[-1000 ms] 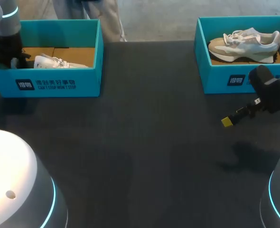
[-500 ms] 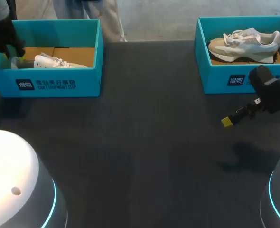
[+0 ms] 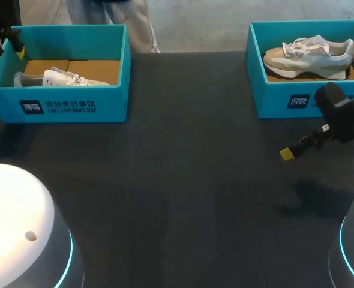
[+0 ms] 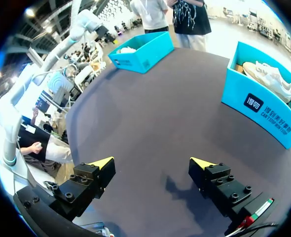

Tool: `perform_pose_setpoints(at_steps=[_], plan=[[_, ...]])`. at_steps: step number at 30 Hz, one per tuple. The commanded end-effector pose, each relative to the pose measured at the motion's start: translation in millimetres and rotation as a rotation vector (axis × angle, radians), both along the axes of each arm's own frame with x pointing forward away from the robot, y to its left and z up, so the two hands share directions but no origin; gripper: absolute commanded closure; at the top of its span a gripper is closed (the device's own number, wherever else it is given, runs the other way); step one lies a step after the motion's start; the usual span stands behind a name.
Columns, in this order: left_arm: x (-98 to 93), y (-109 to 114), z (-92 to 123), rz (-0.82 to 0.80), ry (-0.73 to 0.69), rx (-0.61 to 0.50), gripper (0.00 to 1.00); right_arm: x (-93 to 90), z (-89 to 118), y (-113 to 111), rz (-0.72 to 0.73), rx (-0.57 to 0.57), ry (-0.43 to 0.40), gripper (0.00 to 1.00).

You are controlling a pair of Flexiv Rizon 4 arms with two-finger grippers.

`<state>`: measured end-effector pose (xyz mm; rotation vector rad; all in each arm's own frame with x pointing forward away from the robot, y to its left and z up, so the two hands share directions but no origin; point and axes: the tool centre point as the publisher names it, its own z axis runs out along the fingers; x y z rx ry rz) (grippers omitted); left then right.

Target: Take the shoe out of the shoebox, open the shoe tongue, remove and reinsert the insole, then place the shoe into the shoebox

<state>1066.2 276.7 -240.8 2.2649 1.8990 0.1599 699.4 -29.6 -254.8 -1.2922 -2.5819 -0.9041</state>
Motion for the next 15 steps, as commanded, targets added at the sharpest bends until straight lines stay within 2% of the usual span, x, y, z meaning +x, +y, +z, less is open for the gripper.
perform_pose_setpoints(at_steps=[1, 2, 4, 8, 15], plan=[[-15.3, 3.3, 15.9, 0.022, -0.023, -0.015, 0.13, -0.4, -0.5, 0.2, -0.001, -0.001, 0.000, 0.00], [-16.4, 3.1, 18.3, 0.023, -0.025, -0.017, 0.06, -0.4, -0.5, 0.2, -0.001, -0.001, 0.000, 0.00], [-18.5, 2.4, 21.8, 0.043, -0.036, -0.014, 0.00, -0.4, -0.5, 0.2, -0.001, -0.001, 0.000, 0.00], [-21.0, 1.6, 27.9, 0.099, -0.052, -0.012, 0.00, -0.4, -0.5, 0.2, -0.001, -0.001, 0.000, 0.00], [-12.3, 1.0, 35.0, 0.334, -0.026, 0.010, 0.00, -0.4, -0.5, 0.2, -0.001, -0.001, 0.000, 0.00]])
